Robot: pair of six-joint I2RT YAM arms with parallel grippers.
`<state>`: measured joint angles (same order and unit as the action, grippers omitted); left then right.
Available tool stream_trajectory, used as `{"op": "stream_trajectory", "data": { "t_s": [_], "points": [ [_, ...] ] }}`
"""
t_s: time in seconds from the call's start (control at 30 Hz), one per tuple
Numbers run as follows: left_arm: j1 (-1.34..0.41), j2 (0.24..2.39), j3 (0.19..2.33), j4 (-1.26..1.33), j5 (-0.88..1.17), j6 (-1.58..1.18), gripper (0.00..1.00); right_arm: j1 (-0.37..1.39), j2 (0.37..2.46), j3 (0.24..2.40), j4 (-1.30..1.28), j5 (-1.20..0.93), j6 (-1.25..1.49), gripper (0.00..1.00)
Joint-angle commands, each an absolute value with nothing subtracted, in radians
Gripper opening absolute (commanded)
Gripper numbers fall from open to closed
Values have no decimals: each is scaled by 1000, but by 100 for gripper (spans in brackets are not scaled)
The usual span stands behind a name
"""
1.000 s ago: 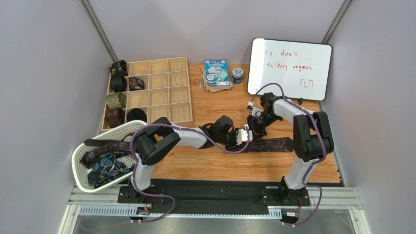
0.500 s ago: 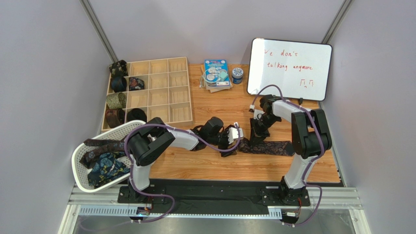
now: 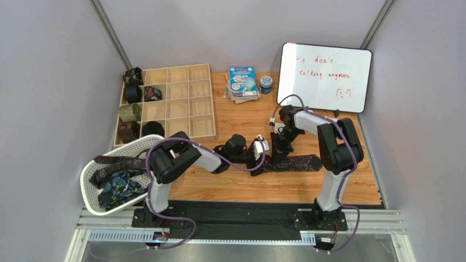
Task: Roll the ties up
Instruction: Roll the tie at the center of the board.
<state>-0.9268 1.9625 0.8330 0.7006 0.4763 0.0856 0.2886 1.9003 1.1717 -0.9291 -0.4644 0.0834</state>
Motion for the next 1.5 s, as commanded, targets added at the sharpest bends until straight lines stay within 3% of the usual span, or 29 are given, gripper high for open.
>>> {"op": "stream_trajectory", "data": {
  "t_s": [0.0,0.23,0.37,0.53,0.7,0.73,0.83,1.07,1.3,1.47],
  "points": [
    [-928,1999,830,862,541,-30,79,314,1976,1150,-732,-327,95,0],
    [-927,2039,856,870,525,-78,66,319,1991,1141,-692,-379,149,0],
    [-931,2043,868,816,500,-46,46,321,1990,1138,-689,-402,156,0],
    [-957,2010,845,645,436,122,36,316,1948,1173,-770,-440,123,2],
    [-971,2020,861,462,380,224,32,269,1881,1256,-900,-540,81,23],
    [-973,2025,861,448,370,232,31,262,1873,1264,-944,-551,72,33],
    [-973,2031,868,393,359,253,30,232,1842,1282,-1015,-572,49,39],
    [-973,2045,896,324,373,259,31,189,1773,1238,-1019,-687,61,40],
    [-973,2054,931,285,385,259,32,239,1761,1178,-939,-713,98,48],
    [-973,2051,937,264,391,268,34,267,1793,1158,-901,-703,98,43]
  ]
}}
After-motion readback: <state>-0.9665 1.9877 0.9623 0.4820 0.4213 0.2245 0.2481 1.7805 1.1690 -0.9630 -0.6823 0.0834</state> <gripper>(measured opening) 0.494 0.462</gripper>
